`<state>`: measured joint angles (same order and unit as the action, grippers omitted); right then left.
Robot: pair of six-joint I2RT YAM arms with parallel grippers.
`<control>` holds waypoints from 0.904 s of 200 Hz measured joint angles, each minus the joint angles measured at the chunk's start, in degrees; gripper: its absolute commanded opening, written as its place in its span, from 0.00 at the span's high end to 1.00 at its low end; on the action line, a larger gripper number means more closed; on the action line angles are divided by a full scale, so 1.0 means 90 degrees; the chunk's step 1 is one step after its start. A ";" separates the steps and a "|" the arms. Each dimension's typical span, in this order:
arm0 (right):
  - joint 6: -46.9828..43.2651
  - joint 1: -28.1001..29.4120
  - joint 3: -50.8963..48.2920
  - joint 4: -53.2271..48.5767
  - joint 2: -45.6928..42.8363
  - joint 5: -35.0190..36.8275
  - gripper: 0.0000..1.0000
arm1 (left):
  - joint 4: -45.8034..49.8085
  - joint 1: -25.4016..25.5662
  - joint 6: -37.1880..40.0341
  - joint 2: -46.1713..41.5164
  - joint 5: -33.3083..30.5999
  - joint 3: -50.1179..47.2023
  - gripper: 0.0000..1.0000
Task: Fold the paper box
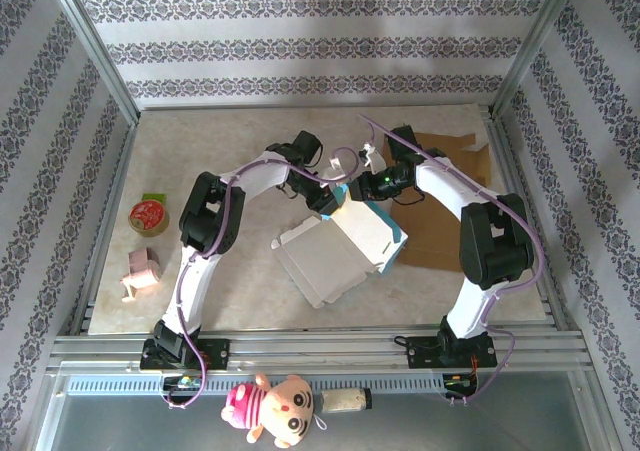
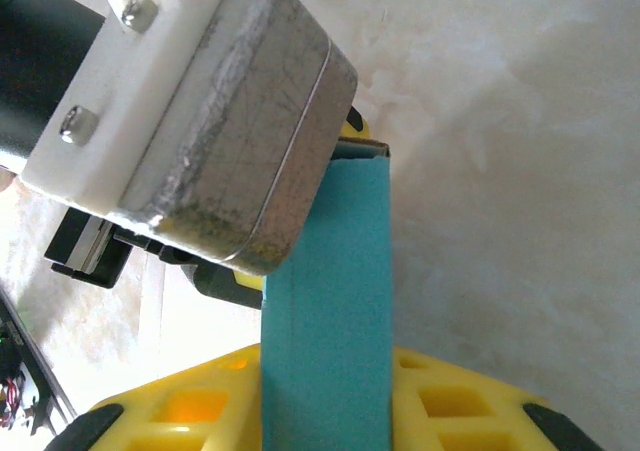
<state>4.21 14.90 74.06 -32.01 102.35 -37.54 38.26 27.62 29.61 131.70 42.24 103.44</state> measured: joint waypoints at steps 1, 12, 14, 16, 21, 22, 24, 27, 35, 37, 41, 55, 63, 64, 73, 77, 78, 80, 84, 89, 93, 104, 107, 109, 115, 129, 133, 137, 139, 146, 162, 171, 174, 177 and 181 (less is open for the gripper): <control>-0.0002 0.0000 0.0000 -0.0005 -0.0002 0.0002 0.71 | -0.0005 0.0000 0.0000 -0.0005 0.0000 -0.0007 0.66; -0.0012 0.0002 -0.0007 -0.0022 -0.0029 0.0019 0.71 | -0.0095 0.0000 -0.0019 -0.0078 0.0005 -0.0124 0.65; -0.0012 0.0007 -0.0007 -0.0024 -0.0036 0.0019 0.71 | -0.0104 0.0000 -0.0017 -0.0090 0.0005 -0.0138 0.65; -0.0015 0.0017 -0.0010 -0.0029 -0.0039 0.0022 0.71 | -0.0124 0.0000 -0.0017 -0.0102 0.0005 -0.0158 0.65; -0.0017 0.0029 -0.0010 -0.0036 -0.0049 0.0027 0.71 | -0.0165 0.0000 -0.0019 -0.0129 0.0007 -0.0202 0.65; -0.0022 0.0029 -0.0010 -0.0039 -0.0049 0.0027 0.71 | -0.0170 0.0000 -0.0019 -0.0131 0.0007 -0.0206 0.65; -0.0024 0.0029 -0.0010 -0.0039 -0.0049 0.0029 0.72 | -0.0189 0.0000 -0.0022 -0.0136 0.0015 -0.0223 0.65; -0.0032 0.0029 -0.0012 -0.0041 -0.0053 0.0041 0.72 | -0.0216 0.0000 -0.0024 -0.0151 0.0019 -0.0253 0.65; -0.0051 0.0041 -0.0012 -0.0044 -0.0053 0.0056 0.72 | -0.0284 -0.0019 -0.0039 -0.0177 0.0029 -0.0321 0.66; -0.0063 0.0041 -0.0012 -0.0044 -0.0053 0.0066 0.72 | -0.0306 -0.0027 -0.0041 -0.0185 0.0032 -0.0338 0.65; -0.0083 0.0044 -0.0012 -0.0046 -0.0053 0.0070 0.72 | -0.0338 -0.0029 -0.0044 -0.0194 0.0049 -0.0367 0.66; -0.0134 0.0070 -0.0024 -0.0046 -0.0058 0.0097 0.72 | -0.0459 -0.0041 -0.0075 -0.0226 0.0097 -0.0471 0.70; -0.0155 0.0073 -0.0032 -0.0046 -0.0058 0.0119 0.72 | -0.0527 -0.0053 -0.0143 -0.0245 0.0121 -0.0532 0.74; -0.0153 0.0073 -0.0032 -0.0046 -0.0058 0.0119 0.72 | -0.0532 -0.0053 -0.0141 -0.0248 0.0121 -0.0537 0.75; -0.0170 0.0083 -0.0039 -0.0041 -0.0066 0.0124 0.72 | -0.0597 -0.0061 -0.0172 -0.0272 0.0163 -0.0602 0.80; -0.0172 0.0083 -0.0039 -0.0041 -0.0066 0.0121 0.72 | -0.0629 -0.0063 -0.0219 -0.0289 0.0160 -0.0629 0.82; -0.0175 0.0083 -0.0039 -0.0041 -0.0066 0.0121 0.72 | -0.0639 -0.0063 -0.0223 -0.0291 0.0163 -0.0634 0.83; -0.0175 0.0083 -0.0039 -0.0041 -0.0066 0.0121 0.71 | -0.0661 -0.0066 -0.0209 -0.0299 0.0158 -0.0651 0.84; -0.0175 0.0083 -0.0039 -0.0039 -0.0070 0.0121 0.70 | -0.0714 -0.0068 -0.0262 -0.0316 0.0155 -0.0685 0.86; -0.0172 0.0083 -0.0039 -0.0034 -0.0075 0.0119 0.68 | -0.0787 -0.0070 -0.0282 -0.0338 0.0141 -0.0731 0.89; -0.0175 0.0083 -0.0039 -0.0034 -0.0083 0.0117 0.67 | -0.0862 -0.0078 -0.0294 -0.0357 0.0131 -0.0782 0.91; -0.0148 0.0083 -0.0039 -0.0012 -0.0104 0.0080 0.65 | -0.1127 -0.0083 -0.0386 -0.0452 0.0114 -0.0984 0.97; -0.0155 0.0083 -0.0039 -0.0002 -0.0112 0.0068 0.65 | -0.1214 -0.0083 -0.0376 -0.0488 0.0114 -0.1054 0.98; -0.0148 0.0083 -0.0039 0.0002 -0.0119 0.0061 0.65 | -0.1263 -0.0083 -0.0396 -0.0512 0.0109 -0.1100 0.98; -0.0119 0.0083 -0.0039 0.0017 -0.0146 0.0000 0.62 | -0.1457 -0.0083 -0.0432 -0.0585 0.0078 -0.1251 1.00; 0.0044 0.0080 -0.0053 0.0080 -0.0231 -0.0175 0.53 | -0.1824 -0.0080 -0.0488 -0.0743 -0.0017 -0.1554 1.00; 0.0117 0.0083 -0.0066 0.0097 -0.0262 -0.0221 0.51 | -0.1909 -0.0080 -0.0486 -0.0775 -0.0034 -0.1610 1.00; 0.0158 0.0083 -0.0083 0.0126 -0.0306 -0.0279 0.50 | -0.2001 -0.0080 -0.0486 -0.0799 -0.0056 -0.1666 1.00; 0.0194 0.0083 -0.0087 0.0136 -0.0328 -0.0294 0.49 | -0.2052 -0.0080 -0.0486 -0.0816 -0.0058 -0.1698 1.00; 0.0270 0.0083 -0.0138 0.0189 -0.0427 -0.0350 0.45 | -0.2266 -0.0080 -0.0483 -0.0869 -0.0078 -0.1819 1.00; 0.0403 0.0070 -0.0299 0.0284 -0.0741 -0.0452 0.41 | -0.2798 -0.0063 -0.0457 -0.1052 -0.0148 -0.2203 1.00; 0.0512 0.0061 -0.0413 0.0352 -0.0962 -0.0503 0.38 | -0.3065 -0.0039 -0.0440 -0.1154 -0.0192 -0.2421 1.00; 0.0568 0.0036 -0.0447 0.0369 -0.1037 -0.0544 0.38 | -0.3181 -0.0027 -0.0437 -0.1192 -0.0255 -0.2514 1.00; 0.0571 0.0022 -0.0476 0.0396 -0.1105 -0.0590 0.38 | -0.3281 -0.0024 -0.0437 -0.1219 -0.0274 -0.2589 1.00; 0.0648 0.0005 -0.0517 0.0437 -0.1217 -0.0622 0.38 | -0.3429 -0.0017 -0.0435 -0.1253 -0.0284 -0.2693 1.00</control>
<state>10.04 14.94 69.41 -28.08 91.39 -43.13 7.40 27.46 25.69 120.42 39.68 79.20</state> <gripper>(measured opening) 0.612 0.073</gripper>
